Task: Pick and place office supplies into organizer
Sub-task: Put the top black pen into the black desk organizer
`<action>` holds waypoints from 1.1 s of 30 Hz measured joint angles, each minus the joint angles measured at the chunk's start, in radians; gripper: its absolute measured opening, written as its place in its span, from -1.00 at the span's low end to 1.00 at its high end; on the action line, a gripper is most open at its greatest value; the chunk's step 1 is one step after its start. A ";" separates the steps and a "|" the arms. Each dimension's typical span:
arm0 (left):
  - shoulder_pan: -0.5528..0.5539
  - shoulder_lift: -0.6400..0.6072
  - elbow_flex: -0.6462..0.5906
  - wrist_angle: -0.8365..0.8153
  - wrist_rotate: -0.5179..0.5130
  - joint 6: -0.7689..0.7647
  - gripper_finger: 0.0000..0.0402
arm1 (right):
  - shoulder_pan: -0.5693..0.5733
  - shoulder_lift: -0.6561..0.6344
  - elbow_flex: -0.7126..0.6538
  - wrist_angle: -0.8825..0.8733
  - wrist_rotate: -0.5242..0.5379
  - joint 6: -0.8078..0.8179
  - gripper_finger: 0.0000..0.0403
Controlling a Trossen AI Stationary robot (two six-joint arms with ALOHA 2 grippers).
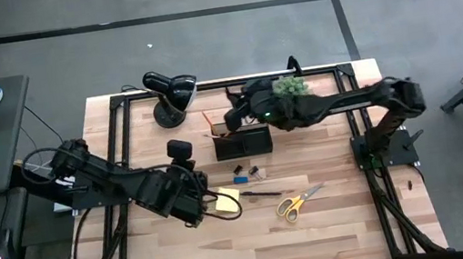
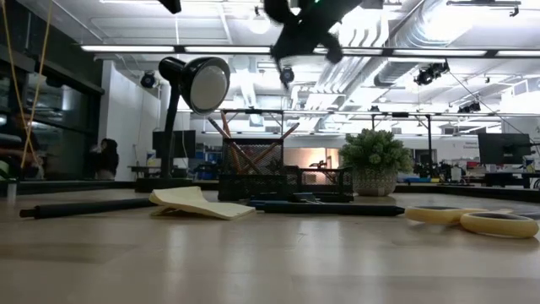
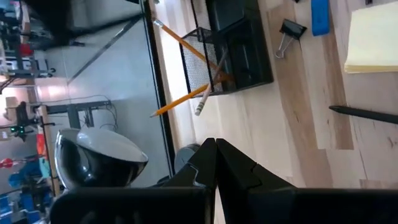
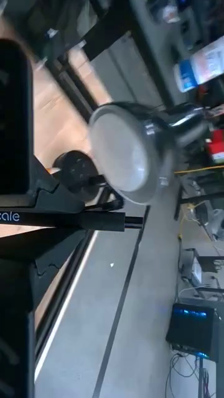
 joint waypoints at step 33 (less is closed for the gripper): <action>0.000 -0.036 0.000 0.000 0.024 0.008 -1.00 | -0.018 0.275 0.000 0.230 -0.135 -0.236 -0.68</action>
